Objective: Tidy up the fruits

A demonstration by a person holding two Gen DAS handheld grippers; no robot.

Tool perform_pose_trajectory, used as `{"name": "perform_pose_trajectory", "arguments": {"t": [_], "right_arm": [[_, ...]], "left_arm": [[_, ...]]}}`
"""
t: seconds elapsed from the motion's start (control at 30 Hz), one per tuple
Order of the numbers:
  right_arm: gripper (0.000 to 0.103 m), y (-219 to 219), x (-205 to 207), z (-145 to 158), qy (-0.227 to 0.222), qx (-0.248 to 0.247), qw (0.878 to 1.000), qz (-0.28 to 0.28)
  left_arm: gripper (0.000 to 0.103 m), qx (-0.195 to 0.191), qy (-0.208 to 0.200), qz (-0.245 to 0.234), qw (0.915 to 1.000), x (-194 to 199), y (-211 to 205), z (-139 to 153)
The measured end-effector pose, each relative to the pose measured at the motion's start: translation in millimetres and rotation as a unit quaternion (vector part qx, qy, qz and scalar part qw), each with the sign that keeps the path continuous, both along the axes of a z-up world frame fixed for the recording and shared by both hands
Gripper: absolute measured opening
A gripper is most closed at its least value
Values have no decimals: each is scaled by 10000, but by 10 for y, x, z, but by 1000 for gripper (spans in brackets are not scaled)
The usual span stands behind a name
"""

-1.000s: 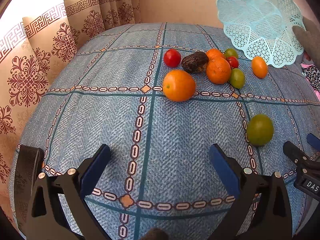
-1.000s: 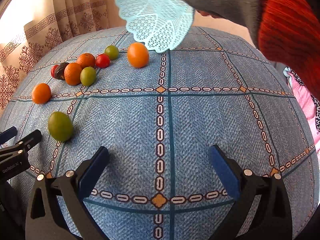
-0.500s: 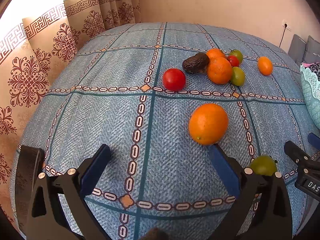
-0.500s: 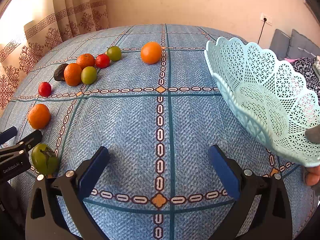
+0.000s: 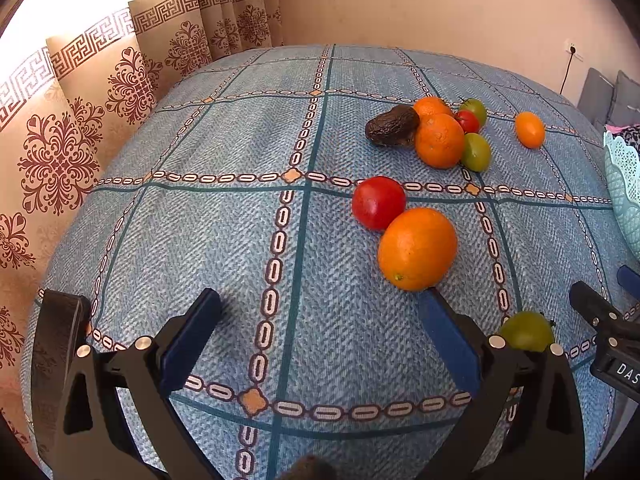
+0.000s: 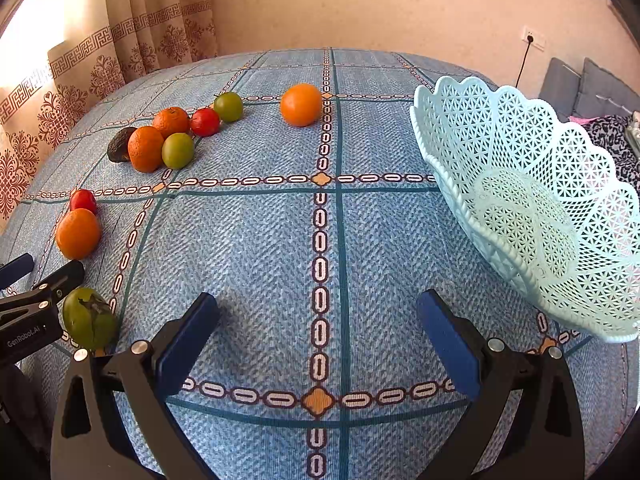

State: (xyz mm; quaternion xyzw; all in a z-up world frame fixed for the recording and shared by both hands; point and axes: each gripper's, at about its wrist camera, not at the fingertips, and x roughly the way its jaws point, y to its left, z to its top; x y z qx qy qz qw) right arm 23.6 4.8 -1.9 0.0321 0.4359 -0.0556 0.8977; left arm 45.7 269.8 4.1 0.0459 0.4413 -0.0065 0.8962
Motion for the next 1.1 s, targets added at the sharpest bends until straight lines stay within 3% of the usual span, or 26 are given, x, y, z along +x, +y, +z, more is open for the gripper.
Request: {"name": "perform_pose_trajectory", "arguments": {"t": [0.63, 1.1], "right_arm": [[98, -5, -43, 0, 28, 36, 9999, 152], [98, 22, -124, -17, 19, 22, 9995, 305]], "left_arm": [[101, -13, 87, -359, 9993, -233, 41, 2], [101, -11, 88, -361, 9993, -245, 40, -1]]}}
